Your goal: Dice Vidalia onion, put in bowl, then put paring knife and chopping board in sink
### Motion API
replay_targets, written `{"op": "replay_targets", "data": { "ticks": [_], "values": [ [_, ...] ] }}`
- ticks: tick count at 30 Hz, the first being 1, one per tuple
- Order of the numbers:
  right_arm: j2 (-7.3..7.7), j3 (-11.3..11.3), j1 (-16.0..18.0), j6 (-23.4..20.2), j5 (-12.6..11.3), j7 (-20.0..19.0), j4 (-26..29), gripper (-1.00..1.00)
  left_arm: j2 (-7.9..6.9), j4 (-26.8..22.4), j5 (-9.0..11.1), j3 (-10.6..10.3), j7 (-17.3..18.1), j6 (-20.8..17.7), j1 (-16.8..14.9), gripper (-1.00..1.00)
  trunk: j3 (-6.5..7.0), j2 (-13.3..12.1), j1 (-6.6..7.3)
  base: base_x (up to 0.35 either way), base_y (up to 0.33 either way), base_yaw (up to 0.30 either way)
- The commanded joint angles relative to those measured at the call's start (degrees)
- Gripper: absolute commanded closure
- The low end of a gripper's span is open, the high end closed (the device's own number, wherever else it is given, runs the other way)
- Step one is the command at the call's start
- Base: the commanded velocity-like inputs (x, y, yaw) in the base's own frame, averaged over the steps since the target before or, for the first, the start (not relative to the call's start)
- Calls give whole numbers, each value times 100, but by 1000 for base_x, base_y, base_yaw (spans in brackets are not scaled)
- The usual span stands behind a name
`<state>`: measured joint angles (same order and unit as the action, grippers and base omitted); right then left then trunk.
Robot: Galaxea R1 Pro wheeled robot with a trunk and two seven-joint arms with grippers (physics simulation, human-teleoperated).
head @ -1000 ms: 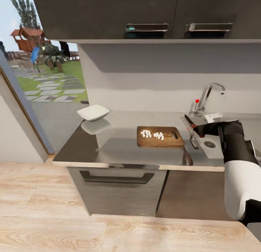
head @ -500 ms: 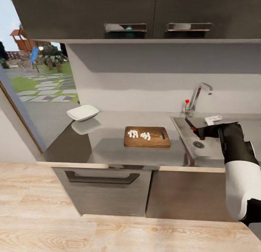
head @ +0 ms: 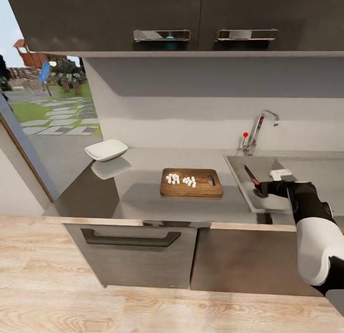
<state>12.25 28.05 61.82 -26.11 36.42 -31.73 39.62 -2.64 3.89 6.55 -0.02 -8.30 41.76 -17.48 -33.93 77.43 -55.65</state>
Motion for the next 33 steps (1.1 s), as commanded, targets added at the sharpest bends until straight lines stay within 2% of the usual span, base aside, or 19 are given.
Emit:
{"op": "replay_targets", "data": {
  "ticks": [1,7,13,30,31,33],
  "values": [
    [-3,32,6,-5,49,-11,-14,100,0,23,30,-2,13,34,-10,-100,-5,3,0,0,0,0],
    [-3,41,6,5,49,73,-175,100,0,24,30,11,13,34,-10,-100,-5,3,0,135,-139,0],
    [-21,26,7,163,48,439,-465,100,0,23,30,9,13,34,-10,-100,-5,3,0,24,-25,0],
    [-16,31,6,191,40,444,-510,100,0,24,30,-6,13,25,-10,-100,-5,3,0,0,0,0],
    [-14,32,6,197,43,438,-509,-100,0,24,30,-6,13,25,-10,-100,-5,3,0,0,0,0],
    [-12,30,6,201,47,432,-508,-100,0,24,30,-7,13,25,-10,-100,-5,3,0,0,0,0]
  ]
}}
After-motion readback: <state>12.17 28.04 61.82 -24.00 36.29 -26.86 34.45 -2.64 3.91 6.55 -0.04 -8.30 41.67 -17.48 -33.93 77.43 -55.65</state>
